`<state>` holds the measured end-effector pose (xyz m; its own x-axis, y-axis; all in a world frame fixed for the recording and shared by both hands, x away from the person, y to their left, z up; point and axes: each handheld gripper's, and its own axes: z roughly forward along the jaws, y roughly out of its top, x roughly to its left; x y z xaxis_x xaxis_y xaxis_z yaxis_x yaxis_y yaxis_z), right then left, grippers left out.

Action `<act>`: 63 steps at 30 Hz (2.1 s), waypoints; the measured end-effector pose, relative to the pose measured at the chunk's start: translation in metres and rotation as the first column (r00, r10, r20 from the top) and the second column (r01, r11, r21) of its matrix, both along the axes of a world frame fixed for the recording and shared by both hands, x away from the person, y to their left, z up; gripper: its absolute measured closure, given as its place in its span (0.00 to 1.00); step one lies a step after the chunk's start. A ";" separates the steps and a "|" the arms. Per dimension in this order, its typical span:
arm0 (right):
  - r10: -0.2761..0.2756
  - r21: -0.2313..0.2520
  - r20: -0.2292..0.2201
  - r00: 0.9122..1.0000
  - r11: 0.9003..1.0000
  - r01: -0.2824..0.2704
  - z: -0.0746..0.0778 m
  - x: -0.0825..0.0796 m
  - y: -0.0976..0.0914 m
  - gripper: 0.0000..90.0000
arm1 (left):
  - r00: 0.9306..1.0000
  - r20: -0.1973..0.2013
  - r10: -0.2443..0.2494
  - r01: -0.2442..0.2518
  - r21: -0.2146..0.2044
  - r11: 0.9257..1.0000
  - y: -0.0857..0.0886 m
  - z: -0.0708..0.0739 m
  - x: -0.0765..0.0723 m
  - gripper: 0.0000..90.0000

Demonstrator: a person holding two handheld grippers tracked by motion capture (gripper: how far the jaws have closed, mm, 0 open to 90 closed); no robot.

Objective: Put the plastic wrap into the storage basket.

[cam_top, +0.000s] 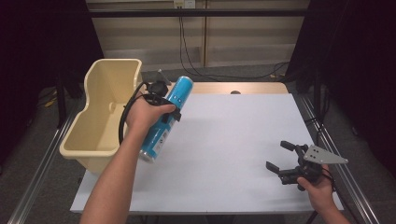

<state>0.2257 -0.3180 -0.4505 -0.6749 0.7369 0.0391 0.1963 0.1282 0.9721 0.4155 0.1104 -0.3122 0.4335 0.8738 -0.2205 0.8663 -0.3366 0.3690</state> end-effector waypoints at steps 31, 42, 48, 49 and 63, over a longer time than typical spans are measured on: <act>0.002 0.004 0.004 1.000 1.000 -0.002 0.000 -0.001 0.003 0.03 | 0.960 0.001 0.280 -0.279 0.067 0.958 0.136 0.063 -0.035 0.36; 0.005 0.004 0.008 1.000 1.000 -0.005 0.000 0.000 0.004 0.03 | 0.948 -0.015 0.318 -0.316 0.093 0.944 0.148 0.041 -0.028 0.36; 0.005 0.003 0.006 1.000 1.000 -0.005 0.000 0.000 0.003 0.03 | 0.946 -0.021 0.325 -0.320 0.120 0.940 0.147 0.028 -0.022 0.36; 0.005 0.007 0.006 1.000 1.000 -0.005 0.000 -0.001 0.003 0.03 | 0.945 -0.021 0.327 -0.323 0.119 0.939 0.148 0.026 -0.022 0.36; 0.011 0.001 0.003 1.000 1.000 -0.011 0.000 -0.001 0.004 0.03 | 0.942 -0.060 0.329 -0.319 0.127 0.939 0.152 0.023 -0.020 0.35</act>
<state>0.2252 -0.3144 -0.4509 -0.6827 0.7297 0.0377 0.1922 0.1295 0.9728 0.3955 0.2627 -0.2896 0.1078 0.9852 -0.1333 0.9604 -0.0685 0.2702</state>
